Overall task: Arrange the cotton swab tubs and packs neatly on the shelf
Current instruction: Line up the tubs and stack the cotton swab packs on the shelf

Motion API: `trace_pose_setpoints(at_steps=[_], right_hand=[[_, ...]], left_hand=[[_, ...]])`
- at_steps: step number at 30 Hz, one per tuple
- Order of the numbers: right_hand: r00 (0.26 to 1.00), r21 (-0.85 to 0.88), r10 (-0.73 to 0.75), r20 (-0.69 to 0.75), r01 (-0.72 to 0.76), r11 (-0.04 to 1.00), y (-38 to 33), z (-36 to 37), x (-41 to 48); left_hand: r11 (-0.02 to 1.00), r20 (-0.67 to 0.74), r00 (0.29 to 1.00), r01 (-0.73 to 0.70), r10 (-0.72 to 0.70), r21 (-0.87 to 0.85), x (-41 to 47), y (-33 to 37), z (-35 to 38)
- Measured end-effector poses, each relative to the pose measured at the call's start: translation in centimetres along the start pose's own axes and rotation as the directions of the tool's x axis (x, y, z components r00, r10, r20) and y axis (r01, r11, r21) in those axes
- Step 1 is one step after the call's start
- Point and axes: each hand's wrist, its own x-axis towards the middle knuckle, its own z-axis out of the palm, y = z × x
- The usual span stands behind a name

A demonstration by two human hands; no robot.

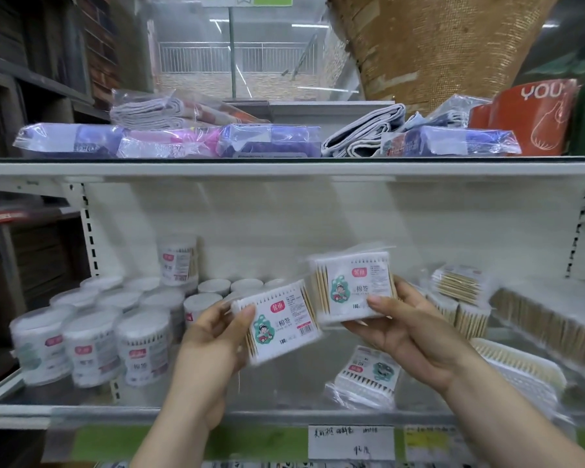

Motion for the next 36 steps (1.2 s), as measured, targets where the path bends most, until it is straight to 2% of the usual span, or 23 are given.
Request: trace_pose_setpoints(at_steps=[6,10,12,15,19,24,28,32,36], right_hand=[[1.000,-0.009,0.023,0.001,-0.023,1.000,-0.1,-0.3,-0.1],[0.995,0.017,-0.017,-0.095,0.018,1.000,-2.0,-0.7,0.8],[0.991,0.024,-0.043,-0.127,0.046,0.999,-3.5,-0.7,1.5],[0.971,-0.078,-0.071,-0.228,0.054,0.995,-5.5,-0.3,2.5],[0.916,-0.147,-0.129,-0.380,0.078,0.986,-6.6,-1.3,3.0],[0.905,-0.281,-0.157,-0.396,0.043,0.959,-6.2,-3.1,2.3],[0.909,-0.445,-0.128,-0.397,-0.068,0.893,-6.3,-4.0,2.4],[0.910,-0.553,-0.131,-0.393,-0.120,0.825,-6.9,-4.6,2.7],[0.925,-0.638,-0.126,-0.359,-0.144,0.757,-7.6,-5.0,2.7]], left_hand=[[1.000,0.012,1.000,-0.003,0.003,0.018,0.3,0.0,0.1],[0.998,0.039,0.999,-0.005,0.002,0.060,1.5,1.4,1.2],[0.993,0.078,0.996,-0.052,0.044,0.107,2.4,2.9,2.4],[0.967,0.192,0.978,-0.127,0.084,0.222,4.0,5.4,4.4],[0.921,0.332,0.943,-0.157,0.032,0.358,6.6,6.1,6.5],[0.819,0.512,0.844,-0.177,-0.159,0.546,9.9,4.3,8.3],[0.651,0.565,0.788,-0.297,-0.246,0.698,11.6,3.1,9.1],[0.533,0.540,0.783,-0.328,-0.308,0.780,13.2,2.6,9.6],[0.379,0.550,0.779,-0.431,-0.301,0.819,15.0,2.3,10.1]])
